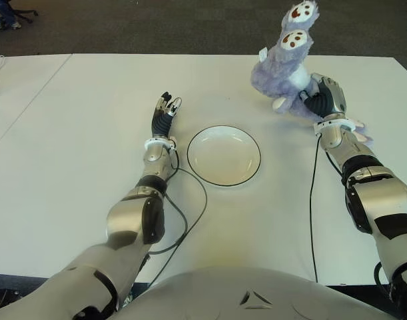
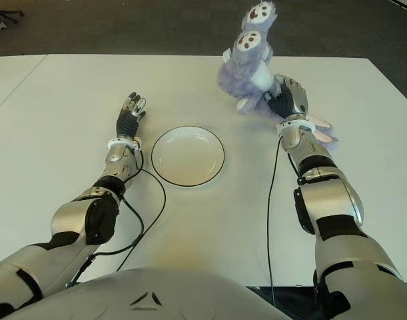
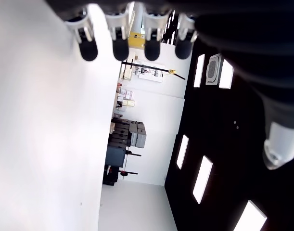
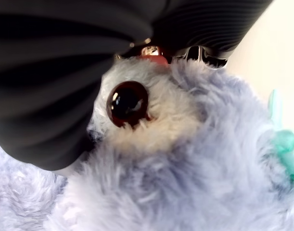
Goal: Put the doll into the plate.
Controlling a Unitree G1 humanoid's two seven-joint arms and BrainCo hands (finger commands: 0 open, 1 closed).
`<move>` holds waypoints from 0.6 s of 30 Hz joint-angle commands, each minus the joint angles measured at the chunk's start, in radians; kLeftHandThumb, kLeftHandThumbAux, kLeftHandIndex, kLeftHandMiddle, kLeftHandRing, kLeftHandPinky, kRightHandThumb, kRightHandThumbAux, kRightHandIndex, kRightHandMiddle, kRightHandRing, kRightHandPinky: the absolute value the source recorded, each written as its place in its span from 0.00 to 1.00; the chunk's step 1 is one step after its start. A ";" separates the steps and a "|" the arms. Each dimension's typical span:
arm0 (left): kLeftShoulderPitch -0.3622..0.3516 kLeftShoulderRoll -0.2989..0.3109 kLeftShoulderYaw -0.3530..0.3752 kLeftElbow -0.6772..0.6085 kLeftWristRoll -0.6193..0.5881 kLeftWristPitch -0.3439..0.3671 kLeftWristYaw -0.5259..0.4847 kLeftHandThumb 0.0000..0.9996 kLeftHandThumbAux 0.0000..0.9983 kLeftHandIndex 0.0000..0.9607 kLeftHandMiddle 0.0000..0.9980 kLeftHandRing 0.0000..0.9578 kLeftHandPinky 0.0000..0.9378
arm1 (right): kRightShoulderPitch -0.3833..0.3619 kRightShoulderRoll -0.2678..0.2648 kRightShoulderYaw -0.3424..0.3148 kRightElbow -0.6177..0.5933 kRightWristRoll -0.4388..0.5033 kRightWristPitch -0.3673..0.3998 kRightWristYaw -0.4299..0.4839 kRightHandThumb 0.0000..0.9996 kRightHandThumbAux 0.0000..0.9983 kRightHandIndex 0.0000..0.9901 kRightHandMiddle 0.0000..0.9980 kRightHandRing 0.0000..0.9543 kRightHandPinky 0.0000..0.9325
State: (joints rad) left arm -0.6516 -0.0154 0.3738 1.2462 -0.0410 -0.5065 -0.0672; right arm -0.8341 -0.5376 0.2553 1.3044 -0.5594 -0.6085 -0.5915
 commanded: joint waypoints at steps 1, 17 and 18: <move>0.193 -0.023 0.009 0.117 -0.004 0.123 0.002 0.00 0.53 0.01 0.02 0.02 0.02 | -0.046 0.000 0.029 -0.062 -0.040 -0.074 -0.094 0.70 0.72 0.44 0.85 0.90 0.89; 0.186 -0.022 0.002 0.117 0.003 0.130 0.012 0.00 0.53 0.00 0.02 0.01 0.02 | 0.004 0.012 0.043 -0.261 -0.065 -0.146 -0.151 0.70 0.72 0.44 0.86 0.91 0.92; 0.186 -0.021 0.002 0.117 0.003 0.130 0.012 0.00 0.53 0.00 0.02 0.01 0.02 | 0.010 0.013 0.045 -0.272 -0.069 -0.146 -0.154 0.70 0.72 0.44 0.86 0.91 0.92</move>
State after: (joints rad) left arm -0.6516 -0.0142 0.3721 1.2463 -0.0397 -0.5064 -0.0672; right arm -0.8465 -0.5382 0.2889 1.0966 -0.6015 -0.7279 -0.7203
